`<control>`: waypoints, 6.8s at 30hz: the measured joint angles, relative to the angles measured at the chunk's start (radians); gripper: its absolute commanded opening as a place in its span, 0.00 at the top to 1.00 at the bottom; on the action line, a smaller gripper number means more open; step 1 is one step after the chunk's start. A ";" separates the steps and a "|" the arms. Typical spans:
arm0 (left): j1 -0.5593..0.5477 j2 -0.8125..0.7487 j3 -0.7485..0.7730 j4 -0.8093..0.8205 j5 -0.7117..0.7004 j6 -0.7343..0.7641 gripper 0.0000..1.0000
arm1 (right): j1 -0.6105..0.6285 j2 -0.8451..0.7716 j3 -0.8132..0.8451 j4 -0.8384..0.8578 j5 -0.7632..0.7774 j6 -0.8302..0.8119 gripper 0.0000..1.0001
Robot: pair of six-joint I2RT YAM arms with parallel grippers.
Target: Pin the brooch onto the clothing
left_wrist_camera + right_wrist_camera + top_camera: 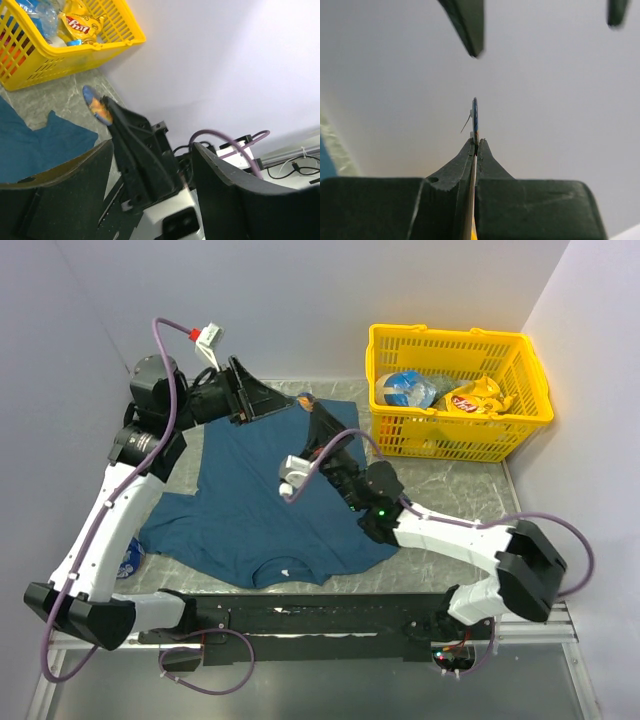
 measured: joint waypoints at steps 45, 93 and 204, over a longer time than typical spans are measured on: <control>-0.021 0.123 0.041 -0.042 -0.040 0.018 0.99 | 0.080 0.166 0.011 0.304 0.111 -0.330 0.85; -0.005 -0.143 -0.024 -0.182 0.203 0.663 0.99 | -0.288 -0.003 0.801 -1.313 -1.184 1.102 0.37; 0.208 -0.394 -0.709 -0.106 -0.890 0.271 0.09 | -0.076 0.983 0.959 -1.078 -0.884 2.114 1.00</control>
